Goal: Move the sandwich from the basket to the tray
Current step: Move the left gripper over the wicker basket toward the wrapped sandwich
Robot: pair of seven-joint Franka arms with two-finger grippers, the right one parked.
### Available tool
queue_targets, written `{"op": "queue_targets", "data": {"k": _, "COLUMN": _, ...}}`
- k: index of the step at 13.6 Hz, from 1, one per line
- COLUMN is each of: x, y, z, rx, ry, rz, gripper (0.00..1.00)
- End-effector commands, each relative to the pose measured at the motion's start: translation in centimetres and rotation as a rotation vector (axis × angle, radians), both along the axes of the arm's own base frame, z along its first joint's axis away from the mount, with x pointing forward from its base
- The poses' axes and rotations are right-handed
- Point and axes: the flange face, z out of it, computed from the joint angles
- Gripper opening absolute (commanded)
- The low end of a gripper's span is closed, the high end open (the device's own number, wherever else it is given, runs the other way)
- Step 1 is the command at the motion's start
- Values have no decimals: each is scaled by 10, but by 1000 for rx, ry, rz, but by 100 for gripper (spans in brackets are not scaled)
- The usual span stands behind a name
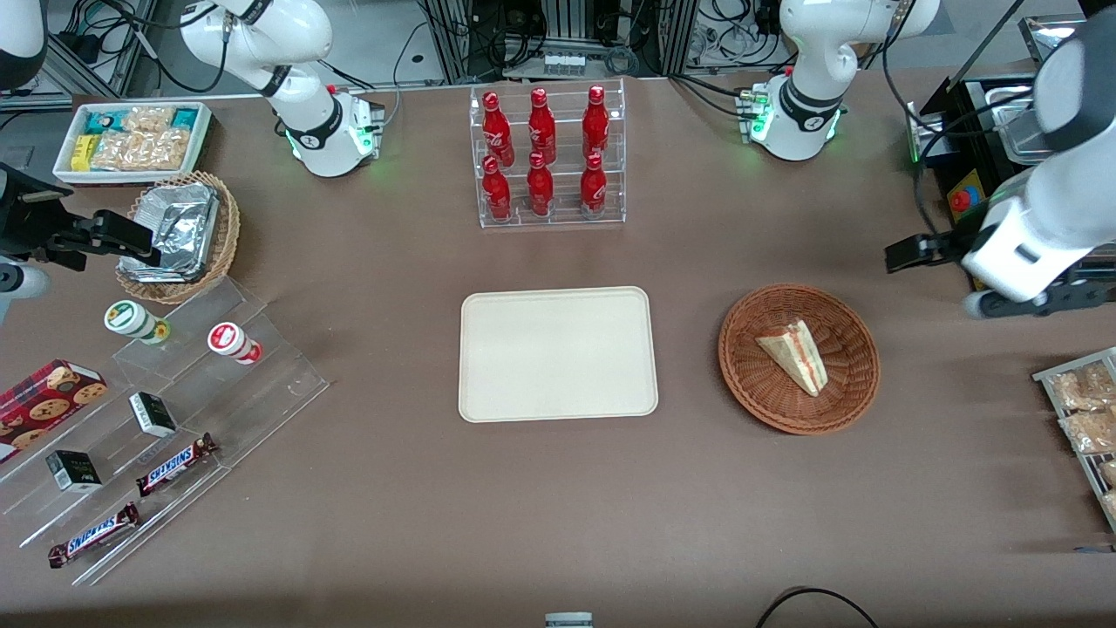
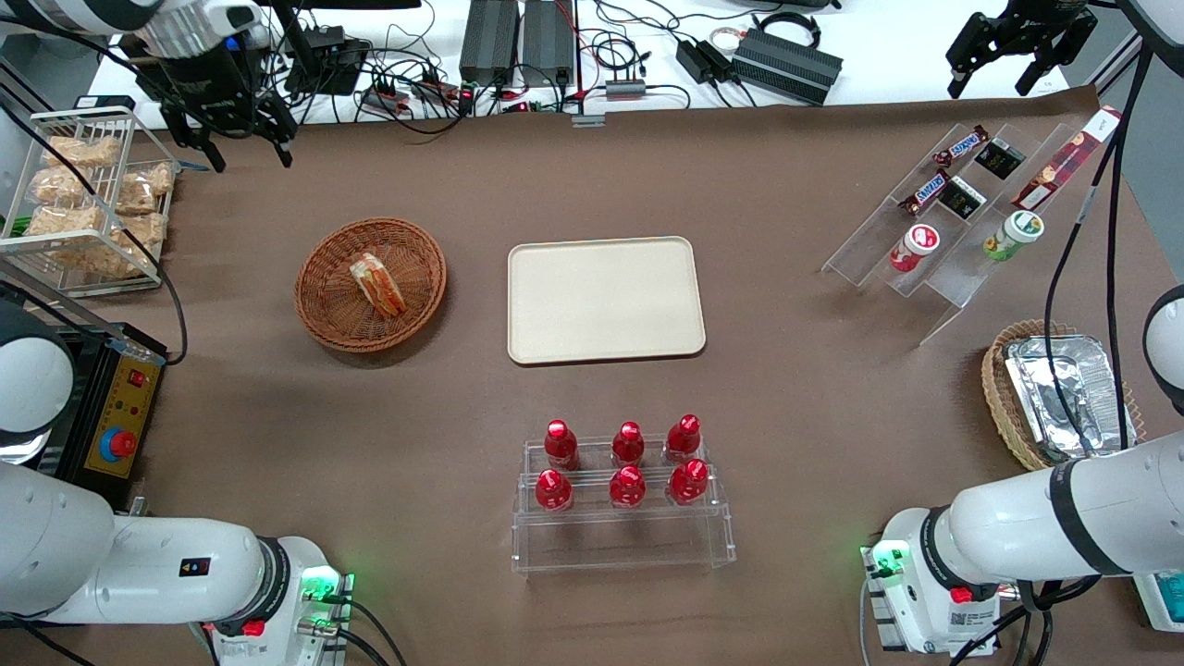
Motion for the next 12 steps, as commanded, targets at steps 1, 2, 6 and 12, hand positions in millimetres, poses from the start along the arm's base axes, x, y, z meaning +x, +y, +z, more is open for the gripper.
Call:
{"op": "queue_targets", "data": {"k": 1, "x": 3, "y": -4, "z": -28, "rx": -9, "ry": 30, "rz": -6, "gripper": 100}}
{"op": "queue_targets", "data": {"k": 2, "x": 5, "y": -5, "z": -40, "rx": -8, "ry": 26, "rz": 0, "gripper": 100}}
{"op": "queue_targets", "data": {"k": 6, "x": -2, "y": -12, "z": -96, "rx": -2, "ry": -8, "rz": 19, "gripper": 100}}
{"op": "queue_targets", "data": {"k": 12, "x": -11, "y": -51, "z": -157, "rx": 48, "ry": -121, "rz": 247, "gripper": 100}}
